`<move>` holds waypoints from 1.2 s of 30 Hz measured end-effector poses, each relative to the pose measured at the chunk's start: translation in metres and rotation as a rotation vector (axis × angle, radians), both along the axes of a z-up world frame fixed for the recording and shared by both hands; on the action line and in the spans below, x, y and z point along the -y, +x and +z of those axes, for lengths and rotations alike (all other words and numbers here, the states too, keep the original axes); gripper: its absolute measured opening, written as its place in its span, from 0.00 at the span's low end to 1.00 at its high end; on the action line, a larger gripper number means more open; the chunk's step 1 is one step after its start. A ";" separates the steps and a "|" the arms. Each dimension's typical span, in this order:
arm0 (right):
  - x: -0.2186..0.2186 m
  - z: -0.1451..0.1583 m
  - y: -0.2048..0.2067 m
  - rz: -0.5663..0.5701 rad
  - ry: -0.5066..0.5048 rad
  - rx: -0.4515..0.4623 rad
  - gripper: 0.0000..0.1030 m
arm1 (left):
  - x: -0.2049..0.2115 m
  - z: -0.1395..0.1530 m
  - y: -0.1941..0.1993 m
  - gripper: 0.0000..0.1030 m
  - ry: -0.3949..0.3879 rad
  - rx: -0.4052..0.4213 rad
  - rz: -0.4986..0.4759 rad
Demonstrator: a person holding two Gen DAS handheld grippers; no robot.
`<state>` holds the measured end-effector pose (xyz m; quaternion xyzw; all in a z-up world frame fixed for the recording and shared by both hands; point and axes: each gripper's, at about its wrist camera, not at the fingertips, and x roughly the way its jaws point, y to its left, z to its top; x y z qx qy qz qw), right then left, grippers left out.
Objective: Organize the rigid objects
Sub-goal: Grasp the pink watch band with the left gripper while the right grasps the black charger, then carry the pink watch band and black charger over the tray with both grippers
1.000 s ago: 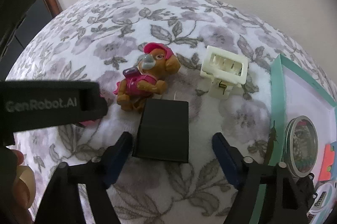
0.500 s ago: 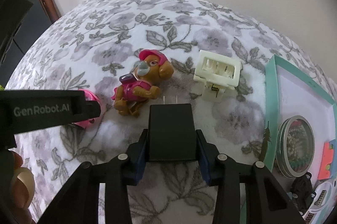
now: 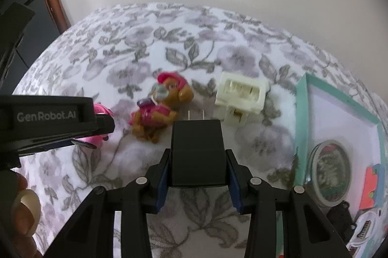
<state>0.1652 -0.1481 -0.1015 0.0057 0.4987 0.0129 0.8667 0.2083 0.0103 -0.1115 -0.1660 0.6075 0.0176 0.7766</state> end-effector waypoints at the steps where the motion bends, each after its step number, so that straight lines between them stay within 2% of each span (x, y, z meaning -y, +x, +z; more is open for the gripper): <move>1: 0.001 0.002 0.000 -0.002 0.001 0.007 0.43 | -0.001 0.004 0.000 0.65 -0.004 0.009 0.003; 9: 0.012 0.033 -0.001 -0.025 0.028 0.077 0.43 | -0.010 0.059 -0.003 0.65 -0.050 0.143 0.002; 16: 0.041 0.068 -0.006 -0.082 0.079 0.145 0.43 | 0.011 0.105 -0.011 0.65 -0.079 0.255 -0.037; 25: 0.089 0.099 -0.023 -0.183 0.118 0.193 0.43 | 0.053 0.124 -0.017 0.65 -0.113 0.321 -0.117; 33: 0.144 0.106 -0.040 -0.304 0.149 0.187 0.43 | 0.095 0.122 -0.024 0.65 -0.111 0.321 -0.225; 36: 0.161 0.108 -0.047 -0.348 0.107 0.182 0.43 | 0.112 0.121 -0.029 0.65 -0.112 0.327 -0.271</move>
